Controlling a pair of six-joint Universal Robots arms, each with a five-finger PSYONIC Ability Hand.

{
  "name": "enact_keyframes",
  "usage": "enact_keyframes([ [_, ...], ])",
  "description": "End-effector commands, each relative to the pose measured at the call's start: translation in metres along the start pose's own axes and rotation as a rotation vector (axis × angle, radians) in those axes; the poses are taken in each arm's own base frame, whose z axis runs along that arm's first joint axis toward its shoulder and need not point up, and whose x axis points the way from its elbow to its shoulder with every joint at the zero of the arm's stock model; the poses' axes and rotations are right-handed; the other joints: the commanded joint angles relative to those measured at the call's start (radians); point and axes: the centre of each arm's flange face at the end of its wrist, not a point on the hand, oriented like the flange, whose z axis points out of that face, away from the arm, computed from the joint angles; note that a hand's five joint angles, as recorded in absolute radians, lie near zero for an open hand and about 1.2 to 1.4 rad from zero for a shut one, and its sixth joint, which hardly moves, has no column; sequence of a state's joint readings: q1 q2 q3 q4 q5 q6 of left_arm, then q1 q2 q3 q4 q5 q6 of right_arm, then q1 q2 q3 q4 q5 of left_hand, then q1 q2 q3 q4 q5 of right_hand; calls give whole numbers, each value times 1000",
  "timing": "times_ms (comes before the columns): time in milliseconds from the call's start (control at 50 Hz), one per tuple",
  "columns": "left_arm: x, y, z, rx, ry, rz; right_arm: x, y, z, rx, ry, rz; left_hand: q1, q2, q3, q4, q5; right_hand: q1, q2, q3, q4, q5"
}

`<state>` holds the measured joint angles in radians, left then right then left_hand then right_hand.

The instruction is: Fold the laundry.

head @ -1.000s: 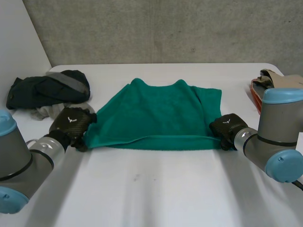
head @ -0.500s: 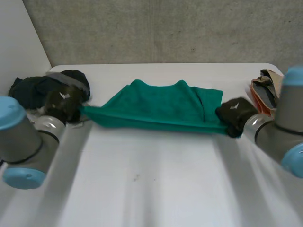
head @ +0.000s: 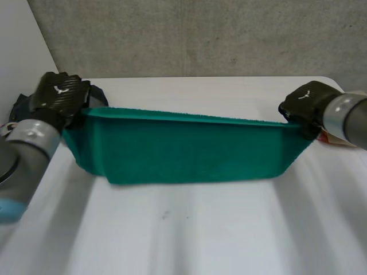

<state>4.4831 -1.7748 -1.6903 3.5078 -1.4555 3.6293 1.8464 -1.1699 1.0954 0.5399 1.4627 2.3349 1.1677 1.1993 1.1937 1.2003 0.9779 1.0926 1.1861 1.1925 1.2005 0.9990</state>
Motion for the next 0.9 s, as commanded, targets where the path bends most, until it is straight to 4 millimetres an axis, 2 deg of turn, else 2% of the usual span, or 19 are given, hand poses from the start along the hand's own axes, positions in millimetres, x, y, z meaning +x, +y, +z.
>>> enact_keyframes([
  [20, -7, -30, 84, 227, -146, 57, 46, -32, 61, 189, 297, 46, 229, 197, 203, 196, 244, 304, 210, 204, 196, 223],
  [60, -14, -57, 94, 336, -212, 52, 72, -57, 61, 345, 435, 84, 229, 197, 203, 196, 244, 304, 210, 204, 196, 223],
  [80, -25, -83, 102, 449, -298, 38, 80, -65, 60, 401, 474, 97, 229, 197, 203, 196, 244, 304, 210, 204, 196, 223],
  [140, -49, -122, 104, 632, -446, -17, 105, -90, 56, 611, 628, 120, 229, 197, 203, 196, 244, 304, 210, 204, 196, 223],
  [200, -60, -136, 102, 718, -498, -61, 114, -102, 49, 729, 710, 121, 229, 197, 203, 196, 244, 304, 210, 204, 196, 223],
  [240, -59, -137, 102, 734, -494, -78, 115, -105, 41, 755, 734, 108, 229, 197, 203, 196, 244, 304, 210, 204, 196, 223],
  [280, -51, -127, 101, 683, -463, -84, 110, -101, 40, 740, 705, 104, 229, 197, 203, 196, 244, 304, 210, 204, 196, 223],
  [320, -40, -105, 100, 583, -417, -85, 102, -93, 45, 710, 668, 104, 229, 197, 203, 196, 244, 304, 210, 204, 196, 223],
  [380, -27, -75, 94, 457, -360, -79, 86, -71, 58, 611, 591, 117, 229, 197, 203, 196, 244, 304, 210, 204, 196, 223],
  [480, 10, -7, 69, 219, -232, -63, 46, -30, 74, 414, 420, 152, 229, 197, 203, 196, 244, 304, 210, 204, 196, 223],
  [500, 16, 3, 63, 187, -215, -59, 29, -11, 81, 332, 351, 162, 229, 197, 203, 196, 244, 304, 210, 204, 196, 223],
  [560, 32, 31, 45, 90, -165, -53, 2, 17, 93, 223, 257, 180, 229, 197, 203, 196, 244, 304, 210, 204, 196, 223],
  [580, 39, 42, 36, 48, -142, -52, -16, 37, 100, 146, 195, 206, 229, 197, 203, 196, 244, 304, 210, 204, 196, 223],
  [640, 49, 58, 19, -14, -108, -48, -32, 63, 105, 45, 125, 288, 229, 197, 203, 196, 244, 258, 165, 158, 150, 177],
  [680, 51, 60, 12, -31, -99, -48, -32, 70, 105, 13, 112, 348, 229, 197, 203, 196, 244, -133, -227, -233, -241, -214],
  [700, 51, 60, 9, -34, -96, -47, -29, 76, 104, -9, 106, 411, 229, 197, 203, 196, 244, -595, -688, -695, -703, -676],
  [720, 51, 58, 4, -35, -94, -47, -27, 78, 103, -14, 106, 434, 229, 197, 203, 196, 244, -716, -809, -816, -824, -797],
  [820, 45, 42, -4, 11, -88, -50, -6, 90, 101, -30, 149, 553, 229, 197, 203, 196, 244, -846, -940, -946, -954, -927],
  [900, 37, 27, -9, 59, -89, -52, 26, 87, 80, -5, 186, 627, 229, 197, 203, 196, 244, -849, -943, -949, -957, -930],
])
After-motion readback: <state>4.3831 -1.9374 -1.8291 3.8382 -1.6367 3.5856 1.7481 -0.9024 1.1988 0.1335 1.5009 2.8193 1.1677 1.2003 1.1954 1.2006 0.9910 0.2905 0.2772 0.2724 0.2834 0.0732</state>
